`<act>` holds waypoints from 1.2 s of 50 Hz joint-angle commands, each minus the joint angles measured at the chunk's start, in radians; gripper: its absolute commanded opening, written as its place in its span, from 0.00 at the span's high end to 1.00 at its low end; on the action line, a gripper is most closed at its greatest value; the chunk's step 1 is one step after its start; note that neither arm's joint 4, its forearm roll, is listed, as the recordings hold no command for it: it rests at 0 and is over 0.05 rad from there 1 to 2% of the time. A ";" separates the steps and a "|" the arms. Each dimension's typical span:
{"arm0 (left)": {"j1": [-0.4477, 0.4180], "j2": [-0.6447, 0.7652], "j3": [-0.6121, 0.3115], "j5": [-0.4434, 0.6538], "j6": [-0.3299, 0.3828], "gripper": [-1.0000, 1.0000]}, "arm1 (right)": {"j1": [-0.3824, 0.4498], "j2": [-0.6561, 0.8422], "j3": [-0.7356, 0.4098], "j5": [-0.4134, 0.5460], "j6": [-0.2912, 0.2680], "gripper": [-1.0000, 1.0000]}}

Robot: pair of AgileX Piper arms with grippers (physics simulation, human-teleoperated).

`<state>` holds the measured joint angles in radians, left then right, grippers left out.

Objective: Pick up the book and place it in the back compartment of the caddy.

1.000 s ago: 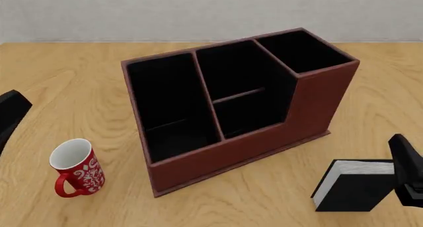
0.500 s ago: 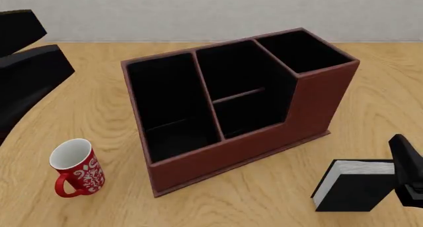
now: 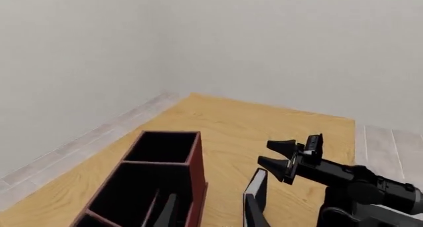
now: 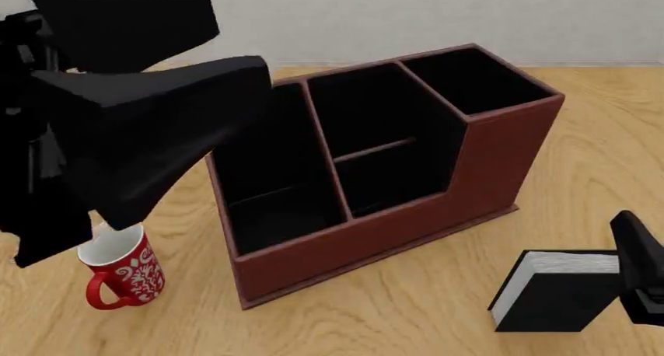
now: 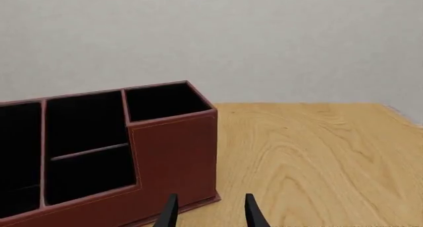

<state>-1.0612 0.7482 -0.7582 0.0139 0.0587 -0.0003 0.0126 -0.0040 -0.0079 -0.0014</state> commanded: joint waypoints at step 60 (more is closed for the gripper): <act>-0.218 0.656 0.057 -0.524 0.016 0.00 | -0.001 0.006 0.000 -0.001 0.007 0.00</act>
<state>-1.2771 1.3314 -0.6822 -0.4639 0.0822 -0.0003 0.0136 -0.0040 -0.0082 -0.0004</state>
